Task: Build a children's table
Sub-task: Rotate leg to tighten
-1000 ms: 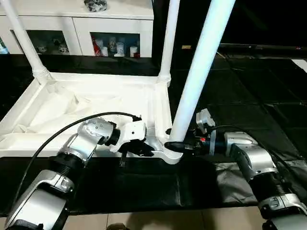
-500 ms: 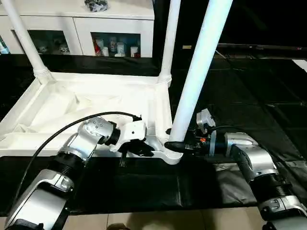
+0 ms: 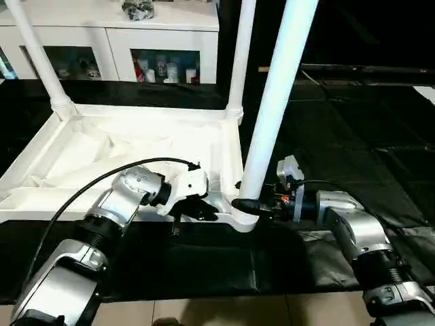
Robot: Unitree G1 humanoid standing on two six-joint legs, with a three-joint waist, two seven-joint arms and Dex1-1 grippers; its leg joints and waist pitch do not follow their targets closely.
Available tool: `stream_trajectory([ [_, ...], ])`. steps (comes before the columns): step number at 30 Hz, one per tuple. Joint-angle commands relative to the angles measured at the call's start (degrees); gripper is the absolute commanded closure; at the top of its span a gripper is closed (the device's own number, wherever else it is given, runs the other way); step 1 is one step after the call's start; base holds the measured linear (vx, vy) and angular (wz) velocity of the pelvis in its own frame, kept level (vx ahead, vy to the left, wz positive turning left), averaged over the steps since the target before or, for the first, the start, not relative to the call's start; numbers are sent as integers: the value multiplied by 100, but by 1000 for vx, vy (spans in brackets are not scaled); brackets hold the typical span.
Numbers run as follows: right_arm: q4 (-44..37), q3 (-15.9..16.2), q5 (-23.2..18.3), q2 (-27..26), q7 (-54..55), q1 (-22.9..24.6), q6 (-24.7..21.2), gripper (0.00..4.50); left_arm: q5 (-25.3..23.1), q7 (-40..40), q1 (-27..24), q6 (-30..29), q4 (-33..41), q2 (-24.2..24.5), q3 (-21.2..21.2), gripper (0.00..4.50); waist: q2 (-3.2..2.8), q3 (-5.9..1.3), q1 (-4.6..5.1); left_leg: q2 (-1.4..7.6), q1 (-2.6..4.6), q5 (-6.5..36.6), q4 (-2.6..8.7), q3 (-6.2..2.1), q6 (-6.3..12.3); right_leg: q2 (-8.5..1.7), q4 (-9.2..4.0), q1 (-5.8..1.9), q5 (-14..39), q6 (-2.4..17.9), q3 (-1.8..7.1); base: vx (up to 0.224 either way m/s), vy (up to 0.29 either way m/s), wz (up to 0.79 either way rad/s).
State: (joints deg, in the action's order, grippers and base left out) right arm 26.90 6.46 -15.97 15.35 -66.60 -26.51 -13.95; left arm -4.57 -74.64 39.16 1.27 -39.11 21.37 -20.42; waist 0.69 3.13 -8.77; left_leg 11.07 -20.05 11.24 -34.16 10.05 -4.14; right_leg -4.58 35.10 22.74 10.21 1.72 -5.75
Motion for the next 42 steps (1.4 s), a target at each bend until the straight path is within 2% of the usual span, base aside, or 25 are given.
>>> stream_trajectory([
  [1,41,109,-89,-199,53,132,-255,237,-3,346,201,-91,11,-156,66,450,-54,-349,35,268,65,1418,458,-96,-28,-506,-552,-258,2260,829,340,0,0,0],
  [4,42,113,-72,-205,94,151,-247,238,-10,375,198,-110,11,-172,65,450,-58,-344,54,270,66,1469,466,-108,-21,-512,-581,-252,2470,746,337,0,0,0],
  [10,13,33,-83,-270,297,225,-290,238,-4,612,249,-328,-7,-265,171,450,-61,-346,67,277,68,1482,475,-111,-12,-512,-584,-243,2430,752,342,0,0,0],
  [18,336,-126,107,-575,1126,139,-173,240,-10,917,329,-645,13,-529,192,450,-60,-372,119,267,10,1210,473,-116,-13,-505,-504,-286,1811,918,344,0,0,0],
  [20,371,-160,137,-655,1283,136,-162,240,-33,1010,354,-710,-12,-600,190,450,-63,-369,138,263,22,1221,473,-109,-8,-498,-502,-277,1761,943,349,0,0,0],
  [27,498,-265,208,-868,1733,92,-154,242,-62,1384,442,-1021,-64,-813,254,450,-69,-341,241,256,29,1428,485,-111,-1,-499,-549,-267,2053,924,350,0,0,0],
  [32,593,-331,214,-1015,1978,17,-146,244,-96,1587,468,-1185,-51,-930,300,450,-54,-334,256,247,32,1471,488,-118,20,-514,-596,-263,2351,824,349,0,0,0],
  [42,784,-516,216,-1259,2419,-171,-175,245,-82,1910,396,-1572,176,-1070,376,450,-67,-329,352,246,-1,1457,500,-129,38,-500,-581,-268,2251,877,345,0,0,0],
])
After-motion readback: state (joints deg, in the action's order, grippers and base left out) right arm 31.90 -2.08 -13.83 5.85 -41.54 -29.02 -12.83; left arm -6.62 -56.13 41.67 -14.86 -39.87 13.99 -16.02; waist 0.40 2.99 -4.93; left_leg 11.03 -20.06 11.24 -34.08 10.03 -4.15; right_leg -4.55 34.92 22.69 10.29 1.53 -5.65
